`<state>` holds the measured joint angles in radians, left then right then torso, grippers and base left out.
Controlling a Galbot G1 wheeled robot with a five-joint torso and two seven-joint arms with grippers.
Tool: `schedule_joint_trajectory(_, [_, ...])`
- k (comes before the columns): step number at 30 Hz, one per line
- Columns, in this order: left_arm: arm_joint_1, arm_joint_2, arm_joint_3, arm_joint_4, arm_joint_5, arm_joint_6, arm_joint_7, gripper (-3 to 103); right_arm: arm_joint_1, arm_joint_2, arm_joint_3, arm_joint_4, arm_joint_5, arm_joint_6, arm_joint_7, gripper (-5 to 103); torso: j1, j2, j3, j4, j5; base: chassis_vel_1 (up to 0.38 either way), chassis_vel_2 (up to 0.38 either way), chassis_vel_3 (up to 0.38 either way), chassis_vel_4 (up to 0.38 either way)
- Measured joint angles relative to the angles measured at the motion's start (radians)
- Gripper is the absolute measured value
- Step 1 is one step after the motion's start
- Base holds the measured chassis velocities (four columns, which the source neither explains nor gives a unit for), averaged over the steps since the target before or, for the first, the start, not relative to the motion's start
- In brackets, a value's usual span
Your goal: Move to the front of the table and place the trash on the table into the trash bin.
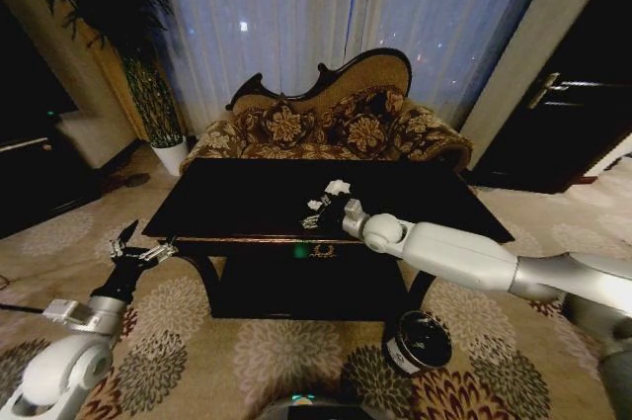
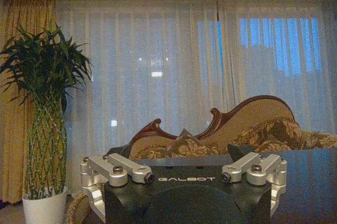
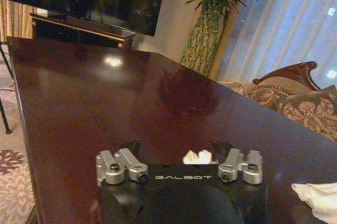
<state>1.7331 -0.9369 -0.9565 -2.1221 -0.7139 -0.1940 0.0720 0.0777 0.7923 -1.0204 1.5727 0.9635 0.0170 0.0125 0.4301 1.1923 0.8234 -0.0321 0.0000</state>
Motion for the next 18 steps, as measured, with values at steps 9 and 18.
schedule_joint_trajectory(9, [0.000, 0.000, 0.000, 0.000, 0.000, 0.000, 0.000, 100, -0.004, -0.018, 0.023, 0.011, 0.003, -0.002, 0.004, 44, 0.000, 0.000, 0.000, -0.0002, 0.0000, 0.000, 0.000, 0.000, 0.000])
schedule_joint_trajectory(18, [0.000, 0.000, 0.000, 0.000, 0.000, 0.000, 0.000, 100, -0.011, -0.039, 0.045, 0.036, 0.003, -0.002, 0.005, 13, 0.000, 0.000, 0.000, -0.0001, 0.0000, 0.000, 0.000, 0.000, 0.000])
